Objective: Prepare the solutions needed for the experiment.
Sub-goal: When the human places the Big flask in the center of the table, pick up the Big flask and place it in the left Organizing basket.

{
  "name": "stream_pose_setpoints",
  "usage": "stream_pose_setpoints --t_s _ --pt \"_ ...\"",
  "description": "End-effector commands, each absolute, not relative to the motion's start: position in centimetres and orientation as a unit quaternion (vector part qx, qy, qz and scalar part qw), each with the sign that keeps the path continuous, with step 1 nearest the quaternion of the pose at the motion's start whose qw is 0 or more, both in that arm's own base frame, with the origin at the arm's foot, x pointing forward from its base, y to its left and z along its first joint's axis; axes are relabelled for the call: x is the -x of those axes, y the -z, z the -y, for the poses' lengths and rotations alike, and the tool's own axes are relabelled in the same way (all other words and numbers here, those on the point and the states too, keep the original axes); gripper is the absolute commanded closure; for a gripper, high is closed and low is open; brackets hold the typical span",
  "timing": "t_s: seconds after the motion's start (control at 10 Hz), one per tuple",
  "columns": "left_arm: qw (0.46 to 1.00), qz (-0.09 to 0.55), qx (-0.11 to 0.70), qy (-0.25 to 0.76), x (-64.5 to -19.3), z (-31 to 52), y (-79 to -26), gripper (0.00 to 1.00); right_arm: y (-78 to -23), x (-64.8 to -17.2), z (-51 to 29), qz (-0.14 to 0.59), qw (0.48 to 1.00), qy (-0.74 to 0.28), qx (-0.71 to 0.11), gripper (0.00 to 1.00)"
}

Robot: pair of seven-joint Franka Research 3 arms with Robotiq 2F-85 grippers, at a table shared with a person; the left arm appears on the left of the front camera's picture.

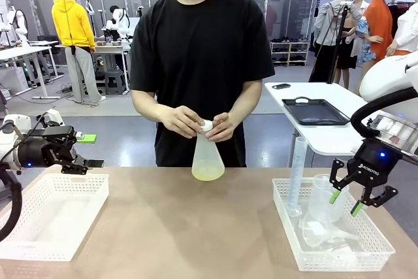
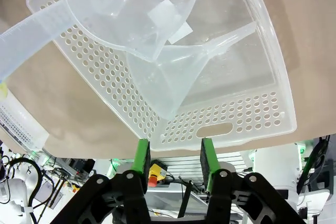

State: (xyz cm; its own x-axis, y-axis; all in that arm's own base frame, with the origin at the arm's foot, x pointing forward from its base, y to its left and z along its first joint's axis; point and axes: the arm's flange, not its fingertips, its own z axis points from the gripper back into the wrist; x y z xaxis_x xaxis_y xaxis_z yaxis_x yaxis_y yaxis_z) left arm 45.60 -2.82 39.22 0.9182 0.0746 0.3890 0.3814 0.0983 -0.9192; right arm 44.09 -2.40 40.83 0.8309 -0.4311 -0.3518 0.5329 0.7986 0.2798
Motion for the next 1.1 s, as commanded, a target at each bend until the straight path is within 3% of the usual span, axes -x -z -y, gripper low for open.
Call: stream_pose_setpoints --t_s 0.0,0.3,0.6,1.0 --pt "0.719 0.180 0.662 0.112 -45.6 2.8 -39.3 0.00 -41.6 -43.6 1.9 -0.113 0.942 0.242 -0.203 0.50" --pt "0.719 0.180 0.662 0.112 -45.6 2.8 -39.3 0.00 -43.1 -40.5 -1.4 -0.045 0.959 0.172 -0.219 0.50" --pt "0.719 0.180 0.662 0.112 -45.6 2.8 -39.3 0.00 -45.3 -36.3 -4.6 -0.053 0.956 0.050 -0.285 0.50" --pt "0.719 0.180 0.662 0.112 -45.6 2.8 -39.3 0.00 -47.6 -36.1 -4.7 -0.060 0.903 0.064 -0.421 0.50"
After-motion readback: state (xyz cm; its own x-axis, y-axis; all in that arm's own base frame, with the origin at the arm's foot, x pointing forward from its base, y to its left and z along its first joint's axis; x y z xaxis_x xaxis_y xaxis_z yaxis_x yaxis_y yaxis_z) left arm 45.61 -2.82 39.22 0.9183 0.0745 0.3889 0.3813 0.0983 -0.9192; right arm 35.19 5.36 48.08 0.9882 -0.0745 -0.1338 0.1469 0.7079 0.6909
